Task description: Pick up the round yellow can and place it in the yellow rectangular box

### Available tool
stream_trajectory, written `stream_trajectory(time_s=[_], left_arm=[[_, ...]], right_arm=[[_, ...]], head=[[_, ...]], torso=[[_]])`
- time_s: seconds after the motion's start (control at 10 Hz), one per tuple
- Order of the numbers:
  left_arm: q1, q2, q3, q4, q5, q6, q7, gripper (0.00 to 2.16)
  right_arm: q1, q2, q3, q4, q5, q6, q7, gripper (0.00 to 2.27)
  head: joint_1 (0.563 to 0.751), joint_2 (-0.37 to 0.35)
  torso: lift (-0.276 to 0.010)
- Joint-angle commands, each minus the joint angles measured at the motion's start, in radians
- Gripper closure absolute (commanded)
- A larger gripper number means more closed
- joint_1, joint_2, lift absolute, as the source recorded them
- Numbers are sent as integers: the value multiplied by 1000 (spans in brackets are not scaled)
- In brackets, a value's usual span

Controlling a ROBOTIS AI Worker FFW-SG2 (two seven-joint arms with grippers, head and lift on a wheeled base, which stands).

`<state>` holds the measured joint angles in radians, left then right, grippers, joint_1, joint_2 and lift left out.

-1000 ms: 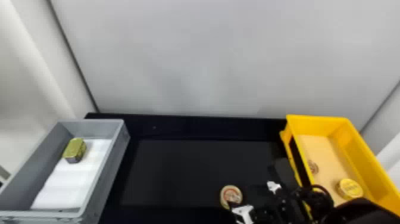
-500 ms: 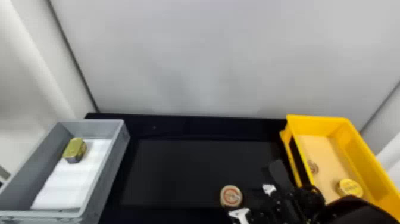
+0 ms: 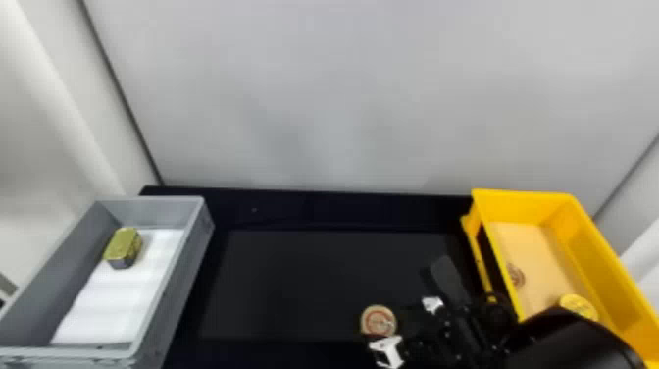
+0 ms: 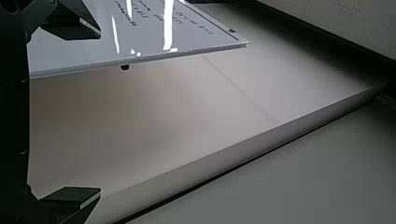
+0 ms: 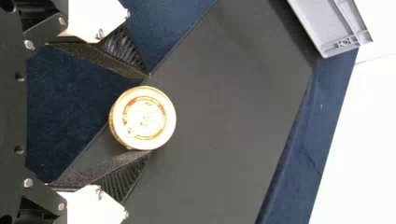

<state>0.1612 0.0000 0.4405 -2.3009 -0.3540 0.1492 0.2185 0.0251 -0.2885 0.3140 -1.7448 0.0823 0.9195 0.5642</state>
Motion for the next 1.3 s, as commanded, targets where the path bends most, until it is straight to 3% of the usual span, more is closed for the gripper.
stream_trajectory(time_s=[0.0, 0.7, 1.2], left_arm=[[0, -3, 0, 0, 0, 0, -1, 96], [0, -3, -8, 0, 0, -6, -1, 98], [1, -3, -6, 0, 0, -2, 2, 98]], right_arm=[[-36, 11, 16, 57, 1, -26, 2, 285], [-53, 20, 37, 116, 7, -48, 4, 323], [-53, 19, 25, 94, 10, -52, 7, 725]], head=[[694, 14], [694, 14], [694, 14]], torso=[[-60], [-60], [-60]])
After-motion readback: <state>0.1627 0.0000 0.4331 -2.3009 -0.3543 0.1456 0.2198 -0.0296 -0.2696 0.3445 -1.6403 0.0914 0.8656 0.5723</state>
